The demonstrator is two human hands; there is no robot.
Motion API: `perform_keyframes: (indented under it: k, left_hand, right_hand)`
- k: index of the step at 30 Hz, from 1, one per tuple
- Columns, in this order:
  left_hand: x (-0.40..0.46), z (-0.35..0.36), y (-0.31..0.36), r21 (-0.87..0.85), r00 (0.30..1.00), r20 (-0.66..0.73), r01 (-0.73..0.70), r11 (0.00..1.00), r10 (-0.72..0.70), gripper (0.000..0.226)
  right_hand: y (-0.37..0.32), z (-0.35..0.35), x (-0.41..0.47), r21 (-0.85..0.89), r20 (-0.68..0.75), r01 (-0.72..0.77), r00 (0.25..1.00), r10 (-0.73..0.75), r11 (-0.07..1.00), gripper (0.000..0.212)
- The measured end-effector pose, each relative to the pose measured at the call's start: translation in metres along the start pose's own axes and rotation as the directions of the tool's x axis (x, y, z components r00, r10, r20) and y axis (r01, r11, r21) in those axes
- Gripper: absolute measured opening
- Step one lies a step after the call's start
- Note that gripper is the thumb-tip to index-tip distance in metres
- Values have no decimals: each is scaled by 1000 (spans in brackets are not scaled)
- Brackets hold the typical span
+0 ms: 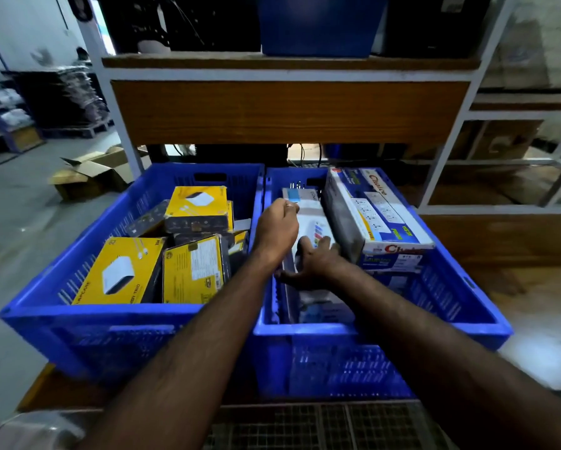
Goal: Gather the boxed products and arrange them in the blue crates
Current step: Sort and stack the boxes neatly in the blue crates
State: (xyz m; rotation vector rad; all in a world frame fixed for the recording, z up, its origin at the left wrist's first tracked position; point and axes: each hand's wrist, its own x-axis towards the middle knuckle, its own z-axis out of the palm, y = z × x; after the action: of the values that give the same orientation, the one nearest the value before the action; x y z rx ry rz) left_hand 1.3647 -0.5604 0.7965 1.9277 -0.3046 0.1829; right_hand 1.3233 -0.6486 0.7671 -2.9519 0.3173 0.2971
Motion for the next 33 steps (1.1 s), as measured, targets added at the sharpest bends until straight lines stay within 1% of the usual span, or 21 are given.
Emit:
perform_keyframes:
  k: [2, 3, 5, 8, 10, 11, 12, 13, 14, 15, 16, 17, 18, 19, 20, 21, 22, 24, 28, 31, 33]
  left_hand:
    - [-1, 0, 0, -8, 1000, 0, -16, 1000, 16, 30]
    - [-1, 1, -1, -18, 1000, -8, -20, 1000, 20, 30]
    - [0, 0, -1, -59, 998, -53, -24, 998, 20, 30]
    - [2, -4, -1, -111, 976, -210, -79, 991, 54, 28]
    - [4, -9, -2, -142, 957, -283, -109, 984, 65, 28]
    - [5, -11, -2, -173, 954, -293, -114, 978, 60, 29]
    - [6, -13, -2, -219, 956, -288, -119, 968, 52, 32]
    - [7, -14, -1, -280, 965, -259, -112, 953, 37, 34]
    - [7, -14, 1, -343, 979, -204, -93, 935, 22, 34]
    - [4, -13, 5, -392, 992, -124, -63, 918, 16, 32]
    - [1, -11, 7, -424, 1000, -22, -22, 906, 14, 32]
    - [-3, -9, 11, -449, 995, 96, 30, 893, 15, 35]
    - [-7, -6, 15, -473, 976, 215, 94, 876, 12, 41]
    - [-10, -4, 19, -496, 948, 319, 157, 854, 11, 47]
    - [-13, 0, 21, -523, 917, 400, 213, 825, 16, 54]
    - [-14, 3, 24, -546, 892, 450, 254, 798, 25, 59]
    - [-14, 5, 27, -570, 878, 478, 280, 773, 34, 58]
    - [-12, 6, 32, -588, 874, 484, 294, 753, 36, 55]
    - [-12, 1, 35, -552, 872, 483, 234, 800, 78, 52]
    - [-12, -2, 35, -571, 881, 461, 200, 796, 110, 49]
    - [-9, -1, 33, -589, 885, 449, 188, 786, 125, 53]
  right_hand:
    - [-4, 4, -3, -6, 16, 3, 1000, -2, 1000, 90]
    - [-5, 5, -5, -6, 7, 6, 1000, -6, 1000, 87]
    - [-7, 0, -5, 45, -62, 8, 998, -6, 999, 74]
    - [-3, -14, -11, 243, -227, 20, 973, 36, 970, 59]
    - [4, -30, -17, 425, -323, 75, 944, 73, 902, 54]
    - [8, -40, -21, 556, -343, 124, 935, 91, 822, 54]
    - [13, -51, -25, 701, -341, 180, 934, 103, 690, 54]
    - [19, -62, -29, 825, -323, 223, 940, 110, 520, 51]
    - [26, -72, -32, 913, -279, 226, 953, 116, 339, 44]
    - [32, -82, -36, 968, -220, 203, 969, 109, 149, 39]
    - [38, -89, -42, 987, -159, 161, 984, 85, -13, 38]
    - [44, -93, -47, 984, -109, 115, 993, 55, -133, 40]
    - [49, -95, -55, 974, -85, 87, 996, 20, -211, 40]
    - [52, -96, -59, 963, -76, 69, 997, -14, -259, 40]
    - [56, -95, -63, 955, -76, 63, 997, -32, -291, 39]
    - [59, -93, -65, 949, -80, 63, 996, -44, -309, 39]
    - [61, -92, -67, 947, -85, 69, 996, -39, -315, 39]
    - [64, -91, -70, 944, -110, 94, 993, -32, -315, 41]
    - [68, -90, -72, 937, -143, 130, 990, -14, -325, 49]
    - [73, -94, -72, 932, -141, 114, 989, -55, -343, 44]
    - [76, -96, -72, 925, -103, 69, 992, -72, -373, 36]
